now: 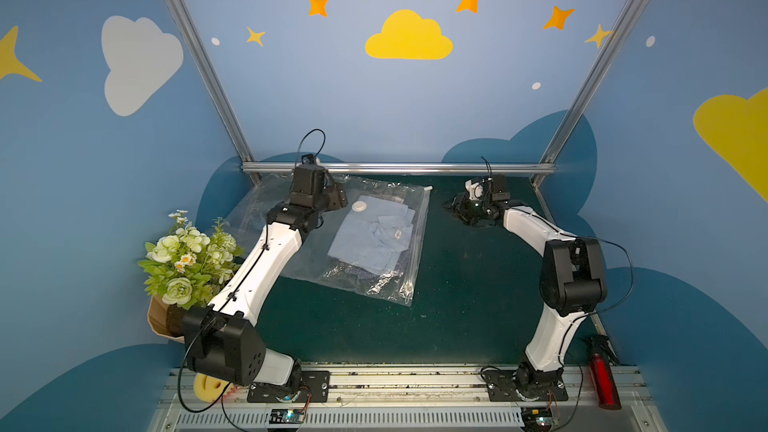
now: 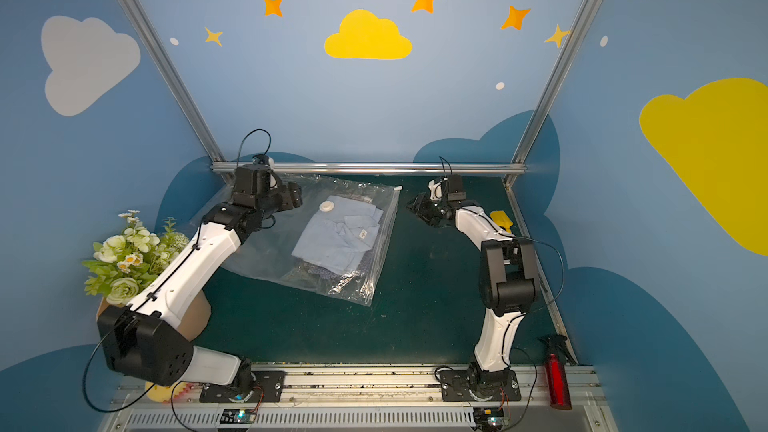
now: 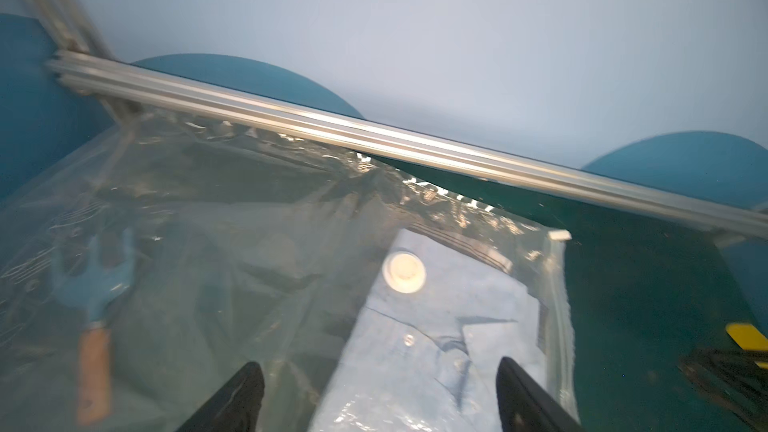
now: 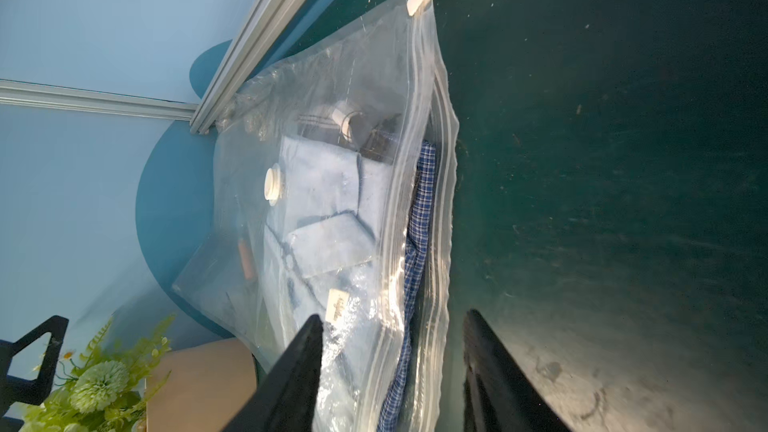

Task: Take the shirt out of the vacuum bag
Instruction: Move the vacuum bag to the center of the board, then open the vacuum bag at the center of the board.

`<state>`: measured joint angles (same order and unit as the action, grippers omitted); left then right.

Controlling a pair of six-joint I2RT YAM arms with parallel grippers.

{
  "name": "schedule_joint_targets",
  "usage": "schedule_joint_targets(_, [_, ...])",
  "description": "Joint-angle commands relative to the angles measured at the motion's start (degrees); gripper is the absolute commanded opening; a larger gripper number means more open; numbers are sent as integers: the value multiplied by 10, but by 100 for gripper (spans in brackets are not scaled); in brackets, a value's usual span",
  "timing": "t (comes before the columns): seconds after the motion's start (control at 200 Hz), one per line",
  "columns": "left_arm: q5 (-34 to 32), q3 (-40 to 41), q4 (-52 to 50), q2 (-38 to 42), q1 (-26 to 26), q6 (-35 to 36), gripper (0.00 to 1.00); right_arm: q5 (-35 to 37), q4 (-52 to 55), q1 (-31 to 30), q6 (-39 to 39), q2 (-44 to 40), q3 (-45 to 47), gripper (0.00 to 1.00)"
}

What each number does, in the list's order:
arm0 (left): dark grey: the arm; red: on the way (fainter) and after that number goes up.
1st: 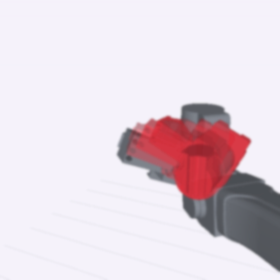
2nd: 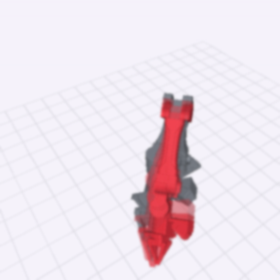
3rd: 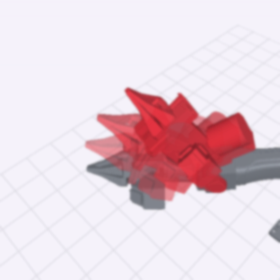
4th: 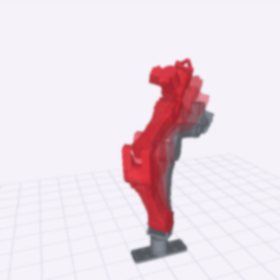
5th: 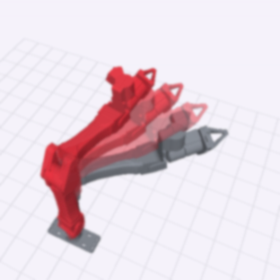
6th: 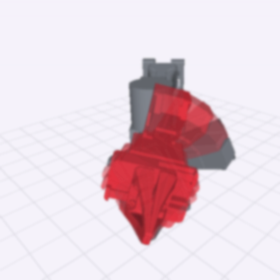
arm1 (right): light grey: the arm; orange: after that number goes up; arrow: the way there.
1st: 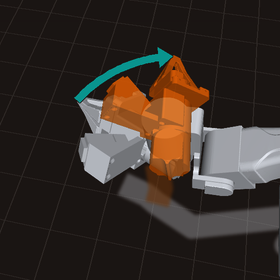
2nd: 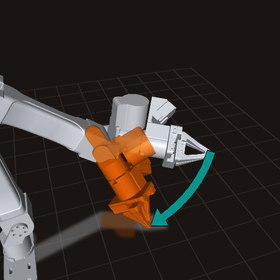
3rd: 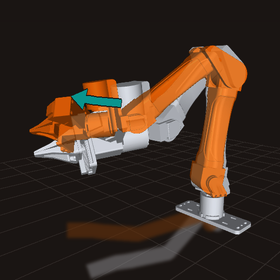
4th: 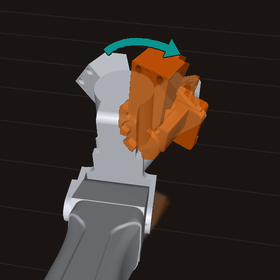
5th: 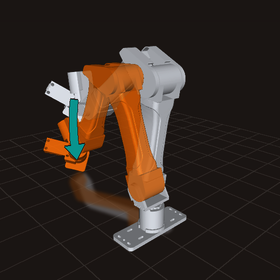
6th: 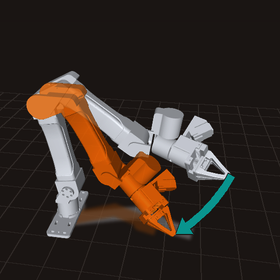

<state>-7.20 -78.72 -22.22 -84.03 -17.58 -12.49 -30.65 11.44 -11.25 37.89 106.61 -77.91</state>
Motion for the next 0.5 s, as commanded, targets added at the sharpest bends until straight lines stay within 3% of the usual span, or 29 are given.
schedule_joint_targets(0.0, [-11,1,5,-51,-87,40,100,-12,13,17,-31,-30,39,60])
schedule_joint_targets(0.13, [13,-28,4,-138,-159,27,100,-16,9,56,-38,-57,82,63])
schedule_joint_targets(0.275, [-12,-85,-26,-231,-219,32,100,-8,20,88,-52,-87,119,64])
schedule_joint_targets(0.391, [-133,-141,-73,-301,-266,47,100,-2,20,101,-55,-107,143,66])
schedule_joint_targets(0.496, [-190,-182,-106,-348,-293,75,100,-1,15,111,-56,-116,161,66])
